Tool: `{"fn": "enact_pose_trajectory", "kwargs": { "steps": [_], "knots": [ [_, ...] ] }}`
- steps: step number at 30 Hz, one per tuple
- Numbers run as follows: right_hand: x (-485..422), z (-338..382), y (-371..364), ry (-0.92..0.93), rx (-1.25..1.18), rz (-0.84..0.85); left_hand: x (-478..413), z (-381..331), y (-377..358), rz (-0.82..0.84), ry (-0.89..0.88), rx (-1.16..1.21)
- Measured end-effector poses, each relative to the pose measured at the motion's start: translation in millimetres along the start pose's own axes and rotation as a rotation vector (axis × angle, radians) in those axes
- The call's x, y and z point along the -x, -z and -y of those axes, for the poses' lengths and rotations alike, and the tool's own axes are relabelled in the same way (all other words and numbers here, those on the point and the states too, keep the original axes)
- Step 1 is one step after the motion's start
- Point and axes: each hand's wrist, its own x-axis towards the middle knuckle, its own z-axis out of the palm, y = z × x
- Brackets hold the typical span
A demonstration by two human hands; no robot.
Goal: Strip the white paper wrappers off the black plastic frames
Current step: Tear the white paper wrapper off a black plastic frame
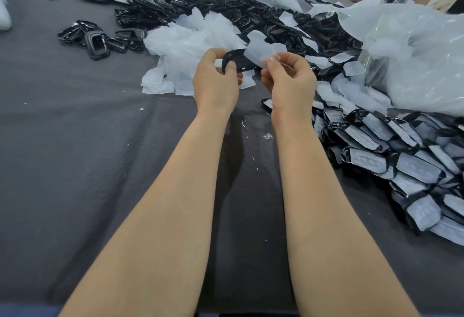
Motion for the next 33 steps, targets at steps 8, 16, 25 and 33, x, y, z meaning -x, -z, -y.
{"fn": "enact_pose_trajectory", "kwargs": {
  "steps": [8, 16, 25, 33],
  "knots": [
    [1, -7, 2, 0.173, 0.321, 0.024, 1, -3, 0, 0.137, -0.034, 0.01],
    [0, -11, 2, 0.14, 0.199, -0.09, 6, -7, -1, 0.212, -0.079, 0.027],
    [1, -14, -1, 0.15, 0.167, -0.127, 5, -7, -2, 0.231, -0.047, 0.022],
    [-5, -15, -1, 0.037, 0.095, -0.131, 5, -7, -4, 0.189, -0.011, 0.04]
  ]
}}
